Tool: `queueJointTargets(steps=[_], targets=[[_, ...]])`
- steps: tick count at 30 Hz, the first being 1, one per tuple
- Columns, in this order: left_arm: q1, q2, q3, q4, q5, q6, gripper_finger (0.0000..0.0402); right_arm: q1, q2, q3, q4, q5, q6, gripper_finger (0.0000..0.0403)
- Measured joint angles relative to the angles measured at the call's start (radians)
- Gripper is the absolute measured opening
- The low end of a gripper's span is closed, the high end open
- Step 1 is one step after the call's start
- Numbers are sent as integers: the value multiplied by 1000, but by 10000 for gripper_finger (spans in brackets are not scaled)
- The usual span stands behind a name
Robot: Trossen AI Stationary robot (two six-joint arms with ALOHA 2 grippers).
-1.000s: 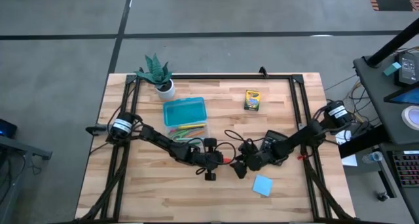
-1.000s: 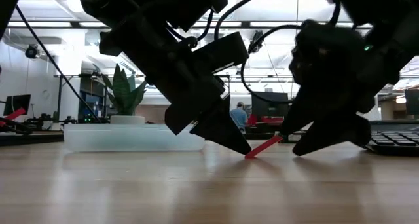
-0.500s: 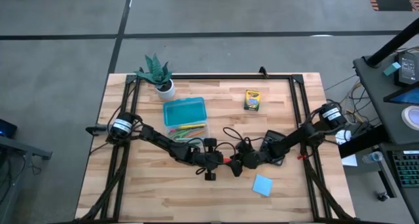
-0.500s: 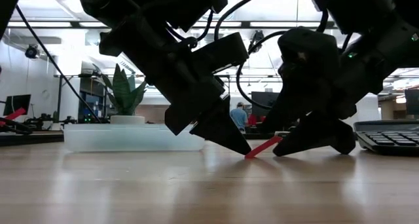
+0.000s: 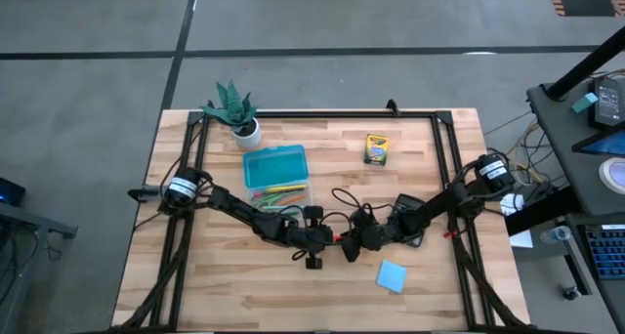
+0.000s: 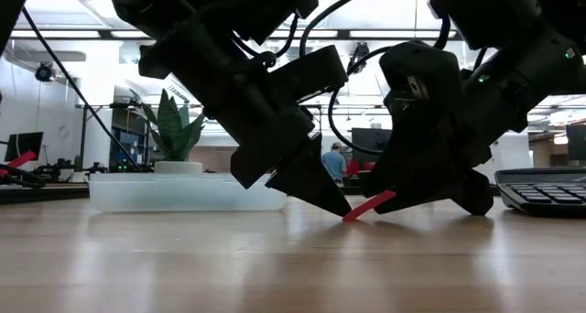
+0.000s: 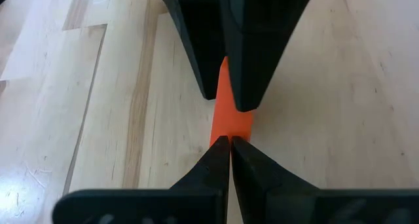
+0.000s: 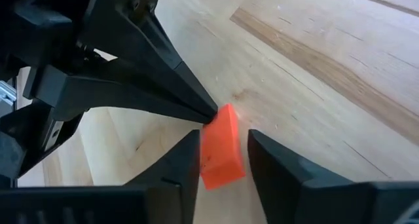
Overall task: Pack school essentials
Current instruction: Put the orange eraser into the blue supply box
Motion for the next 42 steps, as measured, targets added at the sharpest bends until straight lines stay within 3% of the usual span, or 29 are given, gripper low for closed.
queueJointTargets(steps=[11, 23, 32, 37, 42], targets=[[0, 0, 0, 8, 0, -51, 0, -2, 1, 0, 6, 8, -23, 37], [-1, -47, -1, -19, 0, -42, 0, -3, -3, 3, 8, 8, -78, 31], [-3, -126, -2, -158, 0, 10, 0, -4, -25, 17, 5, 15, -159, 14], [-7, -223, -17, -263, -4, 51, 0, -10, -40, 21, 5, 14, -181, 14], [-10, -373, -103, -264, -52, 90, 0, -36, -47, 52, 5, 11, -243, 14]])
